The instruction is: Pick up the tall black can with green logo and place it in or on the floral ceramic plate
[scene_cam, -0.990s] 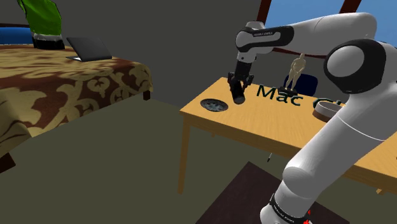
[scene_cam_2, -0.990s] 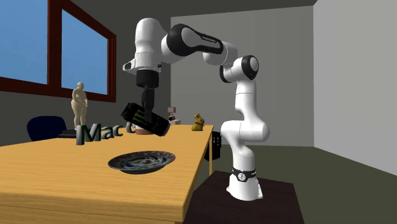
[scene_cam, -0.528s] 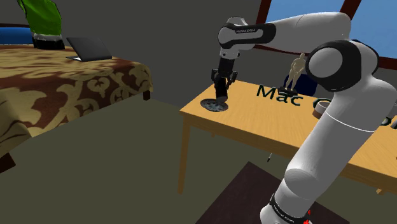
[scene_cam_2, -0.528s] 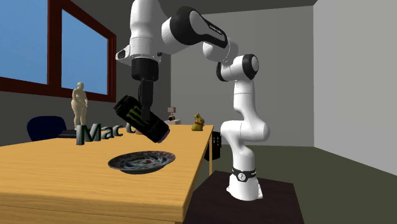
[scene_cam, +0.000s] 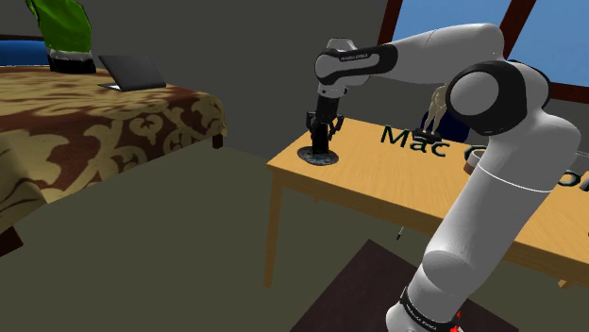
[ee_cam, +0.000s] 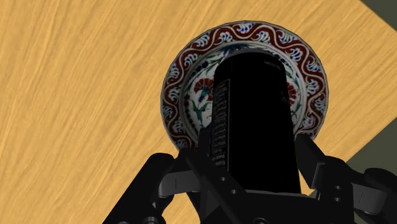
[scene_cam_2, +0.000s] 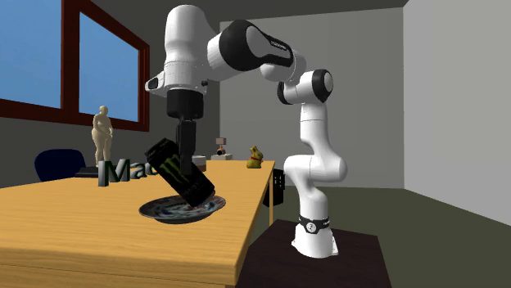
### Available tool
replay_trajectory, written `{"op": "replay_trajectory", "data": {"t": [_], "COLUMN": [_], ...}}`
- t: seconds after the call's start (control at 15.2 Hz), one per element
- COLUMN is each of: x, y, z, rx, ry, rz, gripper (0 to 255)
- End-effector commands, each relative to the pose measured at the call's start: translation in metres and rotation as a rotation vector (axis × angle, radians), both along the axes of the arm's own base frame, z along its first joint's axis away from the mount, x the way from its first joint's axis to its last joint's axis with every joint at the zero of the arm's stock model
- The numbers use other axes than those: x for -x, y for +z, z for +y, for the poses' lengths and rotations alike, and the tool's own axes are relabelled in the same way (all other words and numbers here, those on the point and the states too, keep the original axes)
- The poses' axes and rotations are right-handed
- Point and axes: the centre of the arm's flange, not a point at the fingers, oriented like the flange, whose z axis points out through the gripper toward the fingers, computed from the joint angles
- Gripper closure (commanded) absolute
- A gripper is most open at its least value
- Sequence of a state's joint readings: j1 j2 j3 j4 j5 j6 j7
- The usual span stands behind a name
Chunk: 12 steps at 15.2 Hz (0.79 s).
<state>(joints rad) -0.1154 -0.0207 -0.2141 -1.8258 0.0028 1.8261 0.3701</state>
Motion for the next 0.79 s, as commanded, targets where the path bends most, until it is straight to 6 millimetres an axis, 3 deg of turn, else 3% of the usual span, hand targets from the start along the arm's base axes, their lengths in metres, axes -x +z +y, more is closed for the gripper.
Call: {"op": "replay_trajectory", "data": {"t": [0.0, 0.33, 0.73], "x": [0.000, 0.000, 0.000], "y": [-0.011, -0.037, -0.040], "z": [0.000, 0.000, 0.000], "rx": [0.000, 0.000, 0.000], "ry": [0.000, 0.000, 0.000], "rz": [-0.001, -0.001, -0.001], "gripper": [255, 255, 255]}}
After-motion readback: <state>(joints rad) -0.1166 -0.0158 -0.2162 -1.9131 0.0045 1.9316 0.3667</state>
